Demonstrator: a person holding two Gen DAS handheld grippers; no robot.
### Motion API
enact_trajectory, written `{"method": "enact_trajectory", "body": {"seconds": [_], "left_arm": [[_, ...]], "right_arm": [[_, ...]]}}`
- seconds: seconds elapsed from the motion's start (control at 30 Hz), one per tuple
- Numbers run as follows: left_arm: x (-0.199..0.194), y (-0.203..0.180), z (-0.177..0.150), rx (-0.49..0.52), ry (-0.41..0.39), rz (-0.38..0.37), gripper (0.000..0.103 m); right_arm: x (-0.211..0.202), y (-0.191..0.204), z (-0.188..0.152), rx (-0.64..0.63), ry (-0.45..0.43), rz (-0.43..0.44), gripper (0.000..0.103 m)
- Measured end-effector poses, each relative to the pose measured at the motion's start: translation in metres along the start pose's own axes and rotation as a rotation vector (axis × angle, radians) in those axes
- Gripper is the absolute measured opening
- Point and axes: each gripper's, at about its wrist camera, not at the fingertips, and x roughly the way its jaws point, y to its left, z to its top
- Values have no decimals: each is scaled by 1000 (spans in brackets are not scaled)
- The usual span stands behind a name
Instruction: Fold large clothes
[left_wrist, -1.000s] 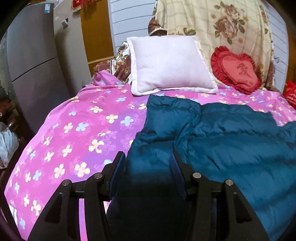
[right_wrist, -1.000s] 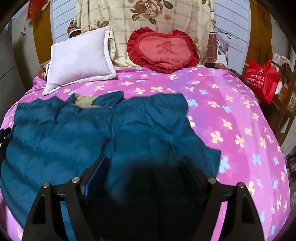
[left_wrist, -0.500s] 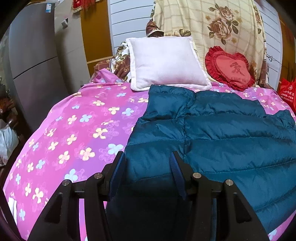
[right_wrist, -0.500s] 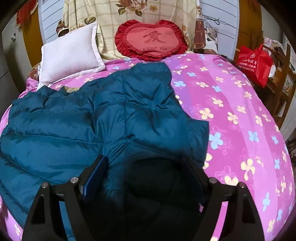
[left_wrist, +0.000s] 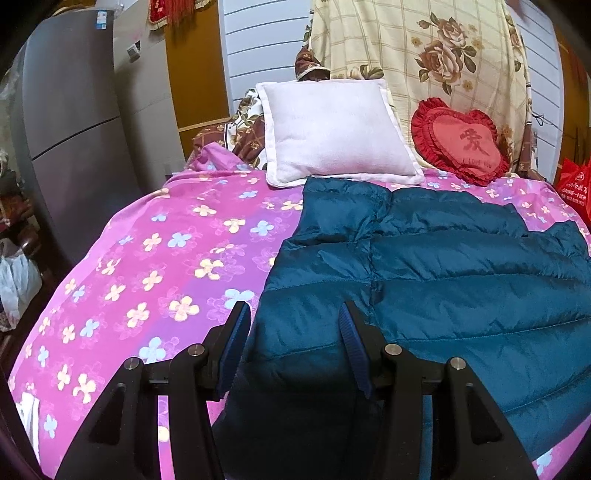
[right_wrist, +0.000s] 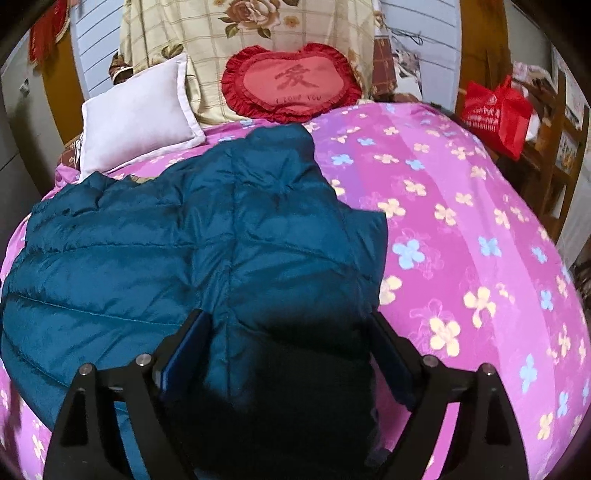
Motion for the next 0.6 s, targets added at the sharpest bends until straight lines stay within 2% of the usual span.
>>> {"method": "enact_trajectory", "body": {"seconds": [0.1, 0.37, 0.53, 0.6], "left_arm": [[1, 2, 0, 0, 2, 5, 32], [11, 9, -1, -25, 27, 4, 32], [23, 16, -1, -54, 74, -31, 32], [32, 22, -2, -99, 114, -80, 32]], "right_arm": [[7, -3, -3, 12, 5, -1, 96], [4, -1, 0, -12, 10, -3, 97], [2, -3, 6, -22, 24, 21, 97], [1, -6, 10, -12, 24, 38, 97]]}}
